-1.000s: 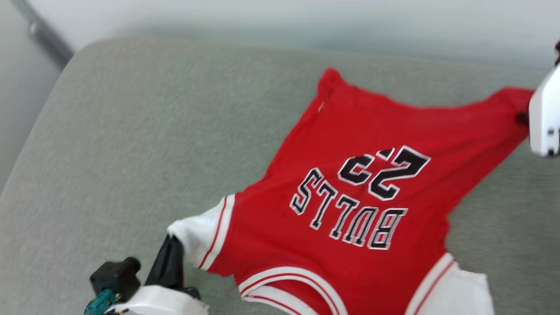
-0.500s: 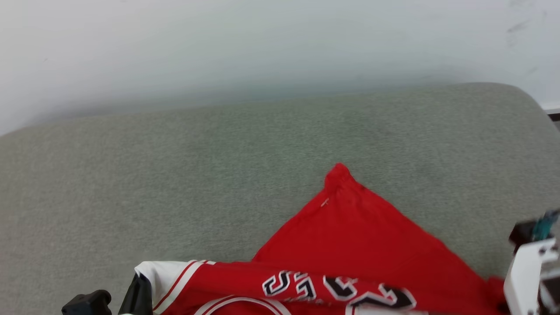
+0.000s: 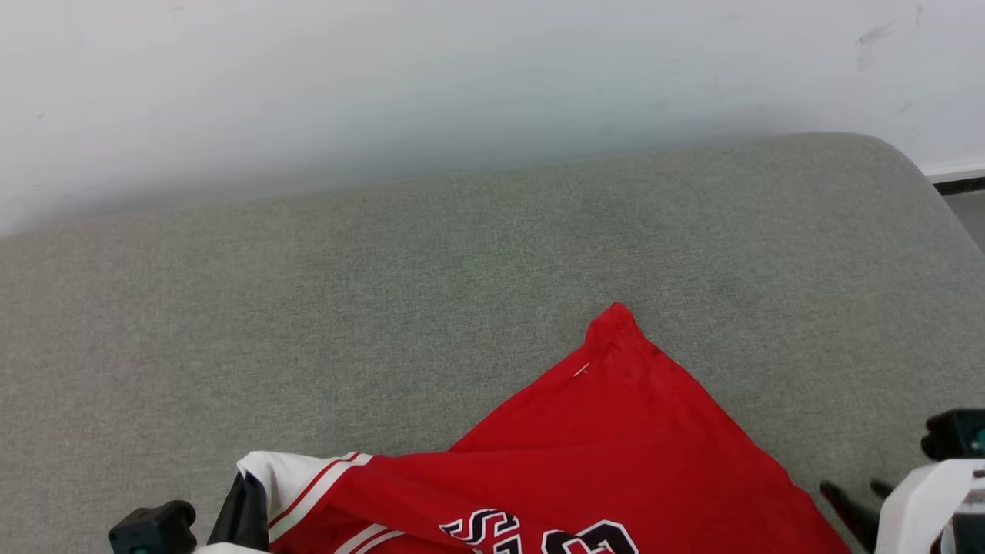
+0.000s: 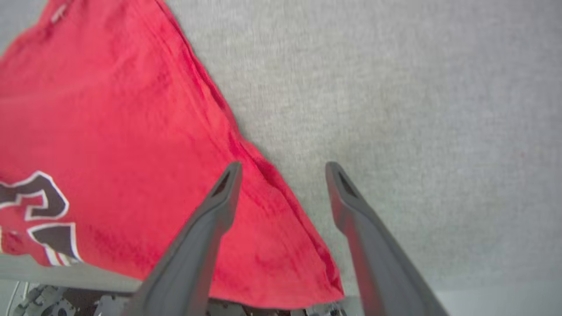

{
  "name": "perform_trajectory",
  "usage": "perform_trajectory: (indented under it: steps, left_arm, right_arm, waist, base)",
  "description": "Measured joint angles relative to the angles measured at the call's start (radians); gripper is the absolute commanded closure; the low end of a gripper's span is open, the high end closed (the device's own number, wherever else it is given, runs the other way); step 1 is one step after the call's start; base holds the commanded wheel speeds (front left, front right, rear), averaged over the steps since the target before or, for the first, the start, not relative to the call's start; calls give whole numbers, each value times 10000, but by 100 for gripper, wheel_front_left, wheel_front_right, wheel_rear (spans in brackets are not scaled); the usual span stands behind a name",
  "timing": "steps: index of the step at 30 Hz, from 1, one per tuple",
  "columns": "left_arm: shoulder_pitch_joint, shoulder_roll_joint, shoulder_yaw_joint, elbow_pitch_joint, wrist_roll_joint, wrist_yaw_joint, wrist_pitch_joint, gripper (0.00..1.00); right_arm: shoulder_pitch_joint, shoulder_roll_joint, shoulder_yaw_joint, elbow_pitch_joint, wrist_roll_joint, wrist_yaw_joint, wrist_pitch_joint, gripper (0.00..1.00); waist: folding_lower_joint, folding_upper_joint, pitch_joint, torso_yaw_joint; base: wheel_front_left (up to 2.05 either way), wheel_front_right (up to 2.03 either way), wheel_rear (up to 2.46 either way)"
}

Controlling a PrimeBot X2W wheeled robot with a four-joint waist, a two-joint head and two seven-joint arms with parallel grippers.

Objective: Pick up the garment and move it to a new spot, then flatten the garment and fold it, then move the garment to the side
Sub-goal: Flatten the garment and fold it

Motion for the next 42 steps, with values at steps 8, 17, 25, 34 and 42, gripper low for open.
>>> perform_trajectory:
  steps: [8,17,25,34,42]
  left_arm:
    - [-500,-10,-190,-236,190,0,84,100]
    - [-1369,-10,-504,-619,552,-88,232,100]
    - [-2039,-94,-894,-878,930,-142,334,100]
    - [-2639,-198,-1089,-880,1091,-263,349,100]
    - [-2946,-389,-1246,-742,1145,-368,320,100]
  right_arm:
    - [-1429,527,-21,711,-322,0,-4036,0]
    - [-3675,326,1114,1749,443,0,-4297,0]
    - [-5920,-385,2255,2355,1308,-2,-280,0]
    - [-7131,82,2842,2627,1106,0,2500,0]
    - [-7441,238,3365,3336,1258,-2,2807,0]
  waist:
    - [1,0,423,91]
    - [2,0,1096,468]
    - [2,0,1856,965]
    - [3,0,2742,1428]
    - [3,0,3173,1751]
  base:
    - [0,0,0]
    - [0,0,0]
    - [0,0,0]
    - [0,0,0]
    - [0,0,0]
